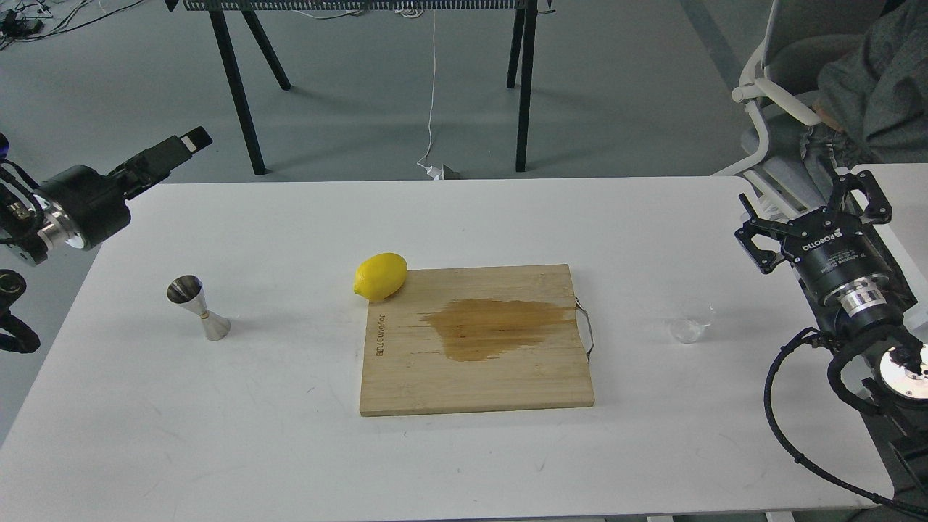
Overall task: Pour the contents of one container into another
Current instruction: 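Lower the left gripper toward the metal jigger near the table edge, then close the left gripper around the metal jigger and grip it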
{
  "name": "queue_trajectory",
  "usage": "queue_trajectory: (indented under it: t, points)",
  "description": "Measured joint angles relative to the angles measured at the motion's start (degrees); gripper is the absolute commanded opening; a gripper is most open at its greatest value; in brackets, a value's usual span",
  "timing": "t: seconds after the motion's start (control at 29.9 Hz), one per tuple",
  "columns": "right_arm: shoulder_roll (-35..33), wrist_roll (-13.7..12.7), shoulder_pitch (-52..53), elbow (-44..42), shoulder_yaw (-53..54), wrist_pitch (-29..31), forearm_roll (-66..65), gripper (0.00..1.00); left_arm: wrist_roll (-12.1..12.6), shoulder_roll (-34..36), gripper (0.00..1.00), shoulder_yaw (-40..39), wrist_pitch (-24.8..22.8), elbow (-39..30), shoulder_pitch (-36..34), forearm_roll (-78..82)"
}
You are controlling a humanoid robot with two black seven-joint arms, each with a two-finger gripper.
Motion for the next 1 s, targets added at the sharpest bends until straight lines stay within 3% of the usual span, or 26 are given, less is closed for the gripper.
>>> queue_trajectory:
  t: [0.1, 0.5, 1.0]
  points:
    - [0.0, 0.0, 0.0, 0.0, 0.0, 0.0, -0.1, 0.99, 0.0, 0.0, 0.99, 2.0, 5.4, 0.1, 0.2, 2.7]
    - [0.0, 0.0, -0.4, -0.1, 0.0, 0.0, -0.1, 0.99, 0.0, -0.5, 0.99, 5.4, 17.3, 1.5, 5.4, 6.2]
    - [0.0, 0.0, -0.6, 0.0, -0.1, 0.0, -0.1, 0.99, 0.0, 0.0, 0.99, 5.5, 24.0, 2.2, 15.3, 6.3]
